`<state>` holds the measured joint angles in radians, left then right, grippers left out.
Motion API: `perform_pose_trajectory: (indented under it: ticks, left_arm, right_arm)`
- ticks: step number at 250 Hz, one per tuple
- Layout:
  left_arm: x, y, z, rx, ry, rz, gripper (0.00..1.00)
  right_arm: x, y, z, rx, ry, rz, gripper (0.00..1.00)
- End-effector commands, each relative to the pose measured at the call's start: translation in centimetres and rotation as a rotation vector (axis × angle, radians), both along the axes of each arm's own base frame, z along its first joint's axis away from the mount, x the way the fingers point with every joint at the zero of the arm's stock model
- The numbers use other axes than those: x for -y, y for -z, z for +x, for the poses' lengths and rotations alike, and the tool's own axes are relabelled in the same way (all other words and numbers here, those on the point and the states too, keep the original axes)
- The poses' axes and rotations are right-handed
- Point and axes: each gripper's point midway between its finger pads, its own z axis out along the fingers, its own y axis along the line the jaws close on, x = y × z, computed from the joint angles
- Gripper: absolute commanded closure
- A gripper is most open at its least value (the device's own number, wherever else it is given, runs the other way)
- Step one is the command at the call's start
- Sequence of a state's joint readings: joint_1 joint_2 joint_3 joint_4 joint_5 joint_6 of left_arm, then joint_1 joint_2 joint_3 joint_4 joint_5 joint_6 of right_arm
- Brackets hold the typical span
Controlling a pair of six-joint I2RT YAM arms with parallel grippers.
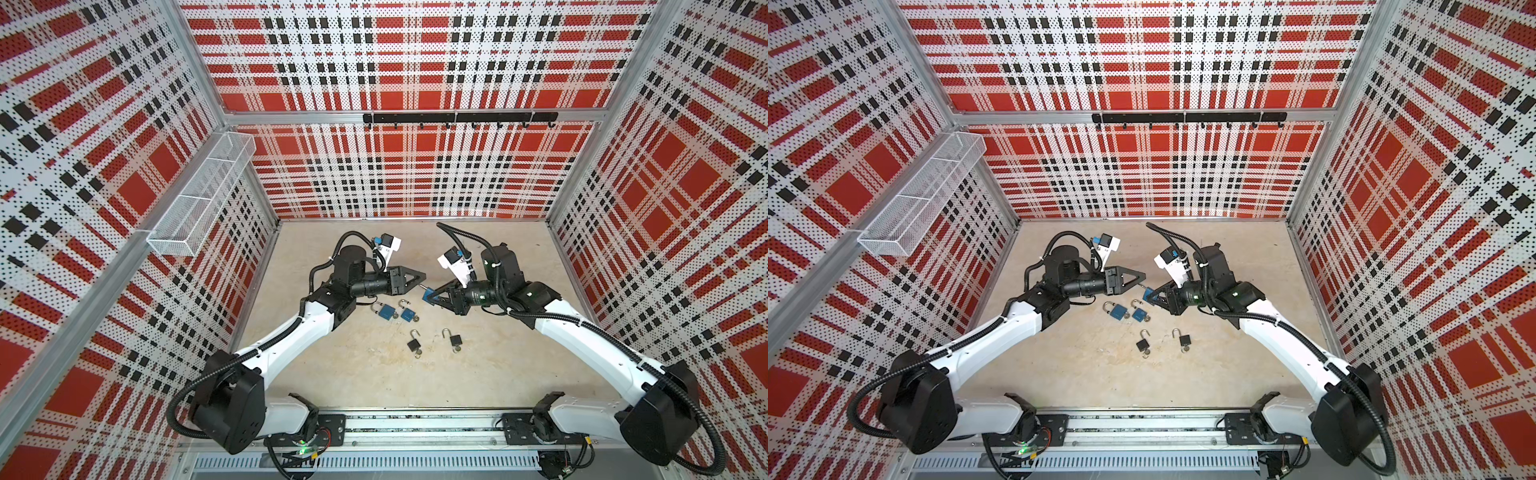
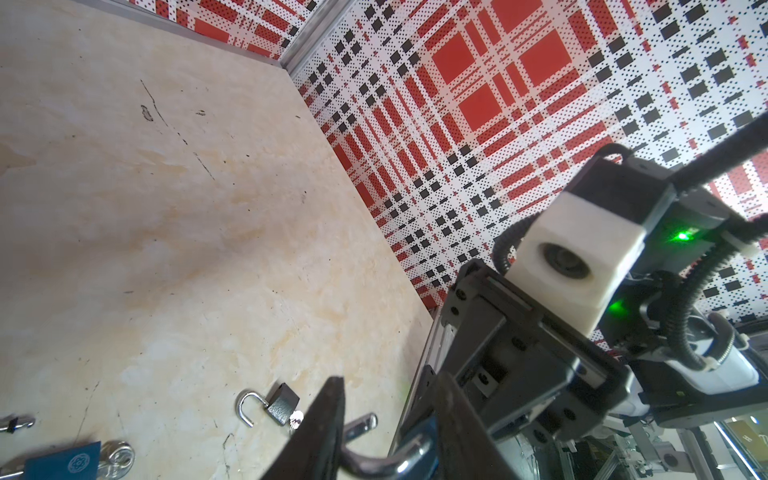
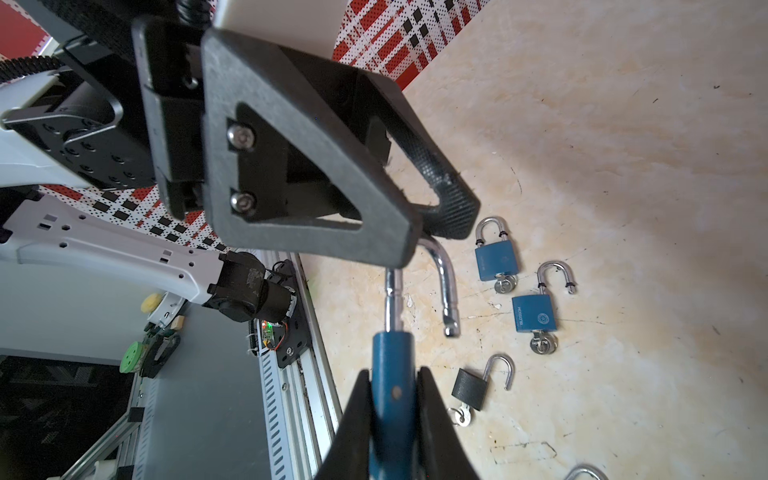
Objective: Lock with the key
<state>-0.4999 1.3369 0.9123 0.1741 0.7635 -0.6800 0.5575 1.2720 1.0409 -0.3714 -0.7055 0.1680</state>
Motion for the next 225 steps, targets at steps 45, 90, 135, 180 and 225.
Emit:
perform_pose_trajectory:
  ticks: [45, 90, 135, 180, 225]
  left_arm:
    - [-0.9, -0.6, -1.0, 0.018, 0.022, -0.028, 0.64]
    - [-1.2, -0.2, -1.2, 0.01, 0.019, -0.026, 0.65]
    - [-1.3, -0.3, -1.4, 0.011, 0.019, -0.029, 0.67]
    - [-1.6, 0.0, -1.6, 0.004, 0.015, -0.027, 0.68]
    - [-1.6, 0.2, -1.6, 0.001, 0.013, -0.029, 0.7]
  right_arm:
    - [-0.7, -2.0, 0.9, 0.04, -0.031, 0.056, 1.0]
    - [-0.8, -2.4, 1.2, 0.039, -0.032, 0.073, 1.0]
    - [-0.9, -2.9, 1.2, 0.03, -0.04, 0.098, 1.0]
    - [-0.9, -3.6, 1.0, 0.028, -0.045, 0.124, 1.0]
    - [-0.9, -3.6, 1.0, 0.019, -0.047, 0.131, 1.0]
